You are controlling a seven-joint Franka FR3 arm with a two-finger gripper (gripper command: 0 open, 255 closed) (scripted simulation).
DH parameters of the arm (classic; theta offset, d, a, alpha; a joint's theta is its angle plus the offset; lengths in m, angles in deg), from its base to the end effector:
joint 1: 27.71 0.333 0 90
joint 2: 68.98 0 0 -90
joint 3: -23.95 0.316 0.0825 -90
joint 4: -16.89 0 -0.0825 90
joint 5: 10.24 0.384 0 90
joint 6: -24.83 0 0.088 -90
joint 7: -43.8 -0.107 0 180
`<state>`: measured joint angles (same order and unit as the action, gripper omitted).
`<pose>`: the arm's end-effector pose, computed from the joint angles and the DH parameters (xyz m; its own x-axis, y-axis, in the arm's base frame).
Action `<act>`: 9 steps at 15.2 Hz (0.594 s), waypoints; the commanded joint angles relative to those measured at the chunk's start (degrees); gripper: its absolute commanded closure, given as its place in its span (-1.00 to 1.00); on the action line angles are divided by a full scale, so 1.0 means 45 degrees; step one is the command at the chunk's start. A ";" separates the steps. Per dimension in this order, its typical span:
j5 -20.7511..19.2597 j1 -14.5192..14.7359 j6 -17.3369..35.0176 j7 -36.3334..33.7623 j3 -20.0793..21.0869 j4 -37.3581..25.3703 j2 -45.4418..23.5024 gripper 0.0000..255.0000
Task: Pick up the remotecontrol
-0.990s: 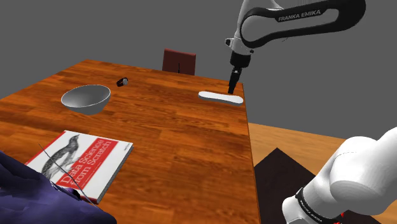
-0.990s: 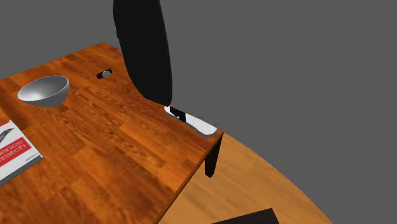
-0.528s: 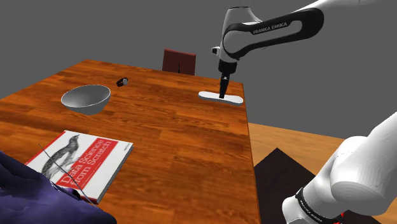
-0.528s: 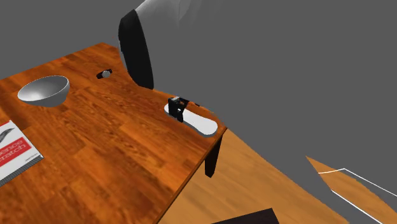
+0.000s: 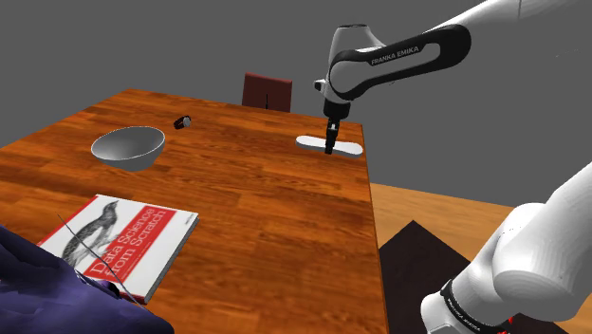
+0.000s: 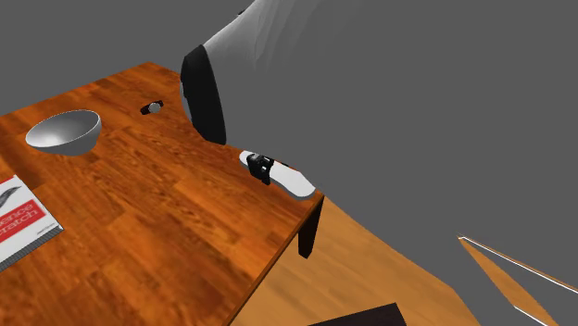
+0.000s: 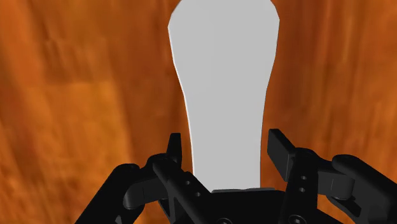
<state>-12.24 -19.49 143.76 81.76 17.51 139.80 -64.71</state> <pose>0.5237 0.0138 0.4358 0.7579 0.6523 -0.0102 0.6523 -0.7577 0.0203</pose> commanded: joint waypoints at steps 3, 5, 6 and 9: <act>0.0003 0.0000 0.0008 0.0000 0.0000 0.0000 -0.0014 1.00; 0.0003 0.0003 0.0011 -0.0005 0.0003 0.0002 -0.0015 1.00; 0.0003 0.0004 0.0011 -0.0007 0.0004 0.0007 -0.0012 1.00; -0.0003 -0.0002 -0.0137 0.0003 0.0000 -0.0078 0.0053 1.00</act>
<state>-12.23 -19.49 143.41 81.77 17.52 139.51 -64.65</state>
